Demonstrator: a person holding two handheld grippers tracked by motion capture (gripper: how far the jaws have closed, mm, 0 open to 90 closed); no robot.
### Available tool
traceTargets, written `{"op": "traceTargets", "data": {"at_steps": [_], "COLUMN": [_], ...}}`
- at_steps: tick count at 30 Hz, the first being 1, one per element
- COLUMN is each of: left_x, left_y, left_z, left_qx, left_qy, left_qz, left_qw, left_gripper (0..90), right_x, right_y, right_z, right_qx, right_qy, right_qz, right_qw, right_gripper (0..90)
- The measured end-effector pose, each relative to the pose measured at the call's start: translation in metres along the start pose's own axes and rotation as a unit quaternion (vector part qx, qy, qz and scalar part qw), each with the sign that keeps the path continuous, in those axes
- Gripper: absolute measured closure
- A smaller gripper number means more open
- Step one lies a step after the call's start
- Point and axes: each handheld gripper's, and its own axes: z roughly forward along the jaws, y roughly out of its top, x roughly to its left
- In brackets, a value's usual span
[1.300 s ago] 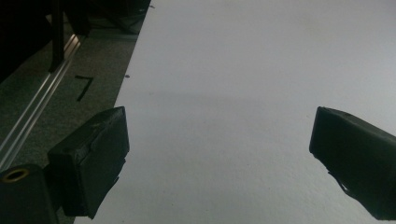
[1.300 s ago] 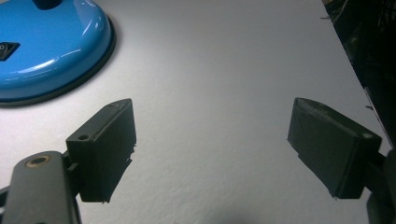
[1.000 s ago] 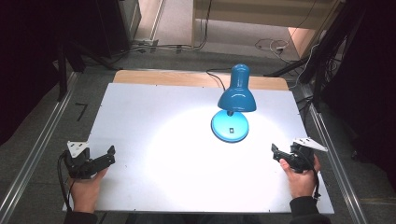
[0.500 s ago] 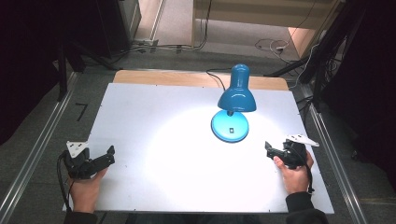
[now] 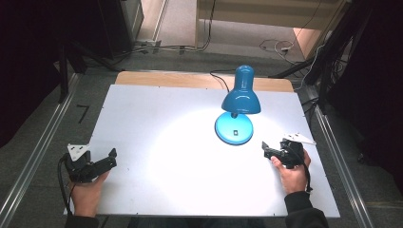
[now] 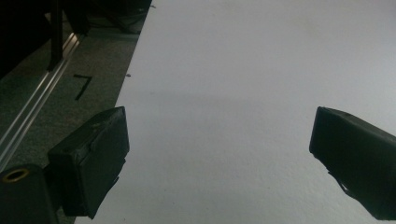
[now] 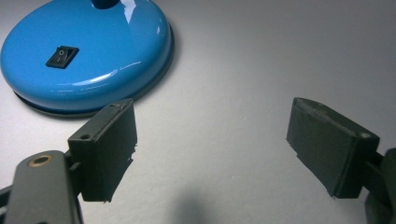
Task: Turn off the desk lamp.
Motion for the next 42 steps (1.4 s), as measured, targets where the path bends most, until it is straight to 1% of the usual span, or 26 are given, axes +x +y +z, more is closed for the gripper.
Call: {"op": "traceTargets", "data": {"at_steps": [2,4,8,12,15,17,21,23,28,29,33,36,42], "left_x": [0.000,0.000,0.000,0.000,0.001,0.001,0.001,0.001,0.001,0.001,0.001,0.001,0.001], "left_y": [0.000,0.000,0.000,0.000,0.000,0.000,0.000,0.000,0.001,0.001,0.001,0.001,0.001], "left_z": [0.000,0.000,0.000,0.000,-0.001,0.000,0.000,0.000,-0.001,-0.001,0.000,0.000,0.000], "left_qx": [0.000,0.001,0.000,0.000,-0.001,-0.001,-0.002,-0.001,-0.002,-0.002,-0.003,-0.003,-0.004], "left_qy": [0.000,0.000,0.000,0.000,-0.001,0.000,0.000,0.000,0.000,0.000,-0.001,-0.001,-0.001], "left_qz": [0.001,0.000,0.000,0.000,0.001,-0.001,-0.001,-0.001,-0.001,-0.002,-0.001,-0.002,-0.002], "left_qw": [1.0000,1.0000,1.0000,1.0000,1.0000,1.0000,1.0000,1.0000,1.0000,1.0000,1.0000,1.0000,1.0000], "left_gripper": [5.4,5.5,5.4,5.4,5.4,5.4,5.4,5.4,5.4,5.4,5.4,5.4,5.4], "right_x": [0.002,0.003,0.006,0.007,0.010,0.011,0.013,0.015,0.020,0.021,0.025,0.029,0.036], "right_y": [0.001,0.001,0.003,0.006,0.006,0.007,0.008,0.009,0.011,0.012,0.013,0.013,0.016], "right_z": [0.001,0.002,0.003,0.004,0.005,0.005,0.007,0.007,0.008,0.008,0.012,0.014,0.016], "right_qx": [0.001,0.000,-0.001,0.001,0.001,-0.001,0.003,0.003,0.003,0.005,0.005,0.006,0.003], "right_qy": [0.002,-0.003,-0.003,0.005,0.005,0.008,0.013,0.010,0.016,0.012,0.014,0.018,0.024], "right_qz": [-0.001,-0.003,-0.002,0.001,0.000,0.004,0.005,0.002,-0.002,-0.005,-0.007,-0.005,-0.009], "right_qw": [1.0000,1.0000,1.0000,1.0000,1.0000,1.0000,0.9999,0.9999,0.9999,0.9999,0.9999,0.9998,0.9997], "right_gripper": [15.7,15.7,16.1,16.1,16.4,19.1,21.5,22.2,22.3,22.3,22.3,22.4,22.6]}}
